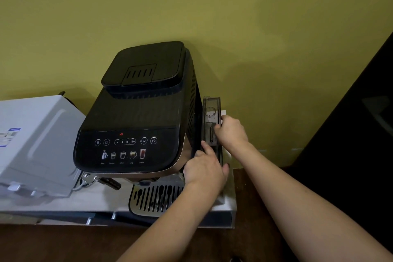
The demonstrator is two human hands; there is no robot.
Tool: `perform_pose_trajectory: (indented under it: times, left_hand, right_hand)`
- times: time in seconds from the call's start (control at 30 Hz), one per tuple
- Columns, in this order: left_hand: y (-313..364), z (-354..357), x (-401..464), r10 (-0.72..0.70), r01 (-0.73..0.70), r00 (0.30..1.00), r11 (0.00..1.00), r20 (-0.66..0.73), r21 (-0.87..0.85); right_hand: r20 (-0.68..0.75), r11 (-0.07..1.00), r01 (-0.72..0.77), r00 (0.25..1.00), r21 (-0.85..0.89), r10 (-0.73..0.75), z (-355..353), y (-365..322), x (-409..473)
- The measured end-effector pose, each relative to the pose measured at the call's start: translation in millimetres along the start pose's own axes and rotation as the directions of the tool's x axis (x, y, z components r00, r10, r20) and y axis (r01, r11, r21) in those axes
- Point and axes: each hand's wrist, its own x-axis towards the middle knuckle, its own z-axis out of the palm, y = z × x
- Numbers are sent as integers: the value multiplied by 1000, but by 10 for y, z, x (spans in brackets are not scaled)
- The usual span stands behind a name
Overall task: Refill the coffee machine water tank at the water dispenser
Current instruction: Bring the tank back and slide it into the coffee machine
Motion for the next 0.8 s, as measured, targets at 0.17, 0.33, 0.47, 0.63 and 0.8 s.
perform_pose_trajectory:
  times: [0.17,0.33,0.47,0.63,0.8]
  left_hand:
    - [21,63,6,11,-11,1000,999,-24,38]
    - [56,145,5,-44,43,999,997,-24,-64]
    - [65,202,-31,-65,53,996,981,-61,-184]
    - [-39,321,-162,12,-42,995,951,-100,-306]
    - [-204,480,-639,50,-103,982,948,-180,-301]
  right_hand:
    - [41,992,-72,997,103,68,30,-19,63]
    - [23,981,-43,999,188,39,102,59,81]
    - [-40,996,35,999,83,-32,161,121,38]
    - [-58,999,52,997,-2,-52,57,162,-85]
    - [-102,998,54,993,37,-50,33,199,-660]
